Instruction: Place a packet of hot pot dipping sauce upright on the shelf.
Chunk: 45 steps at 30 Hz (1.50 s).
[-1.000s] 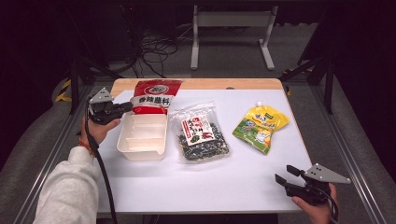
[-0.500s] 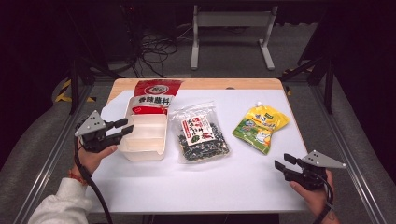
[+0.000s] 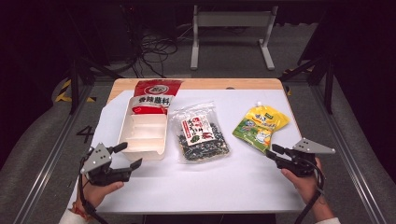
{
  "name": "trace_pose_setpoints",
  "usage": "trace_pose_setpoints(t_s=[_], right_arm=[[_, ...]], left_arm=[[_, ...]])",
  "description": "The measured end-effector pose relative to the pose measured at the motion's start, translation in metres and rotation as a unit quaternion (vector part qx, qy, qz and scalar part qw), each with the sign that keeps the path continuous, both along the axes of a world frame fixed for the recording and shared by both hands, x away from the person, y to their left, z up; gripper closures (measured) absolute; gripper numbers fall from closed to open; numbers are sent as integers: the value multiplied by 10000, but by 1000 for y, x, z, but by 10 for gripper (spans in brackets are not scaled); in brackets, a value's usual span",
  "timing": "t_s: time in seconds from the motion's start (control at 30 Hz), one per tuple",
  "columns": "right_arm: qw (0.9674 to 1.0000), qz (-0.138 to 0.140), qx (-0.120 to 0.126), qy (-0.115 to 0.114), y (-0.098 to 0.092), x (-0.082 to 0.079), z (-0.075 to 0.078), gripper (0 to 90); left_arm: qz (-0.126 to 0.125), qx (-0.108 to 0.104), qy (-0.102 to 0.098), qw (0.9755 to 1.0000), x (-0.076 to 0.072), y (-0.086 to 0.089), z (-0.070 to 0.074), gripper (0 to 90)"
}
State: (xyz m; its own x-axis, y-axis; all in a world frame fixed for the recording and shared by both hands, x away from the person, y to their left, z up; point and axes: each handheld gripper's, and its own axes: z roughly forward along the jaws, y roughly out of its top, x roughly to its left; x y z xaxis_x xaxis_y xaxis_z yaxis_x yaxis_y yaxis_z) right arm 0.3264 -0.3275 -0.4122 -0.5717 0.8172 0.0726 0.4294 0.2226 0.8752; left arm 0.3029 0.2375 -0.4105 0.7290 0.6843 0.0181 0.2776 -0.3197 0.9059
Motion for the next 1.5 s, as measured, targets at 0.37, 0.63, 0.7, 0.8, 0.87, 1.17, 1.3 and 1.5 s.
trace_pose_setpoints(t_s=[0.37,0.63,0.7,0.8,0.87,1.17,1.3,1.5], right_arm=[[9954,948,31,149,76,40,2,503],[9916,1089,-401,567,117,82,-15,406],[9904,1128,-410,689,122,91,-20,381],[9887,1180,-369,846,126,101,-29,329],[9878,1177,-375,949,128,104,-34,301],[9833,1249,-335,1279,135,116,-37,188],[9819,1269,-399,1351,138,122,-34,192],[9863,998,-293,1284,140,137,-31,260]], left_arm=[[-303,385,722,9962,-7,-24,-39,202],[-311,605,747,9949,-15,-24,-45,203],[-293,593,777,9948,-16,-20,-46,203],[-296,564,810,9947,-17,-18,-47,202],[-313,598,799,9945,-18,-18,-47,199],[-423,637,766,9941,-20,-22,-48,198],[-470,726,747,9934,-20,-23,-48,198],[-473,693,783,9934,-20,-23,-49,198]])
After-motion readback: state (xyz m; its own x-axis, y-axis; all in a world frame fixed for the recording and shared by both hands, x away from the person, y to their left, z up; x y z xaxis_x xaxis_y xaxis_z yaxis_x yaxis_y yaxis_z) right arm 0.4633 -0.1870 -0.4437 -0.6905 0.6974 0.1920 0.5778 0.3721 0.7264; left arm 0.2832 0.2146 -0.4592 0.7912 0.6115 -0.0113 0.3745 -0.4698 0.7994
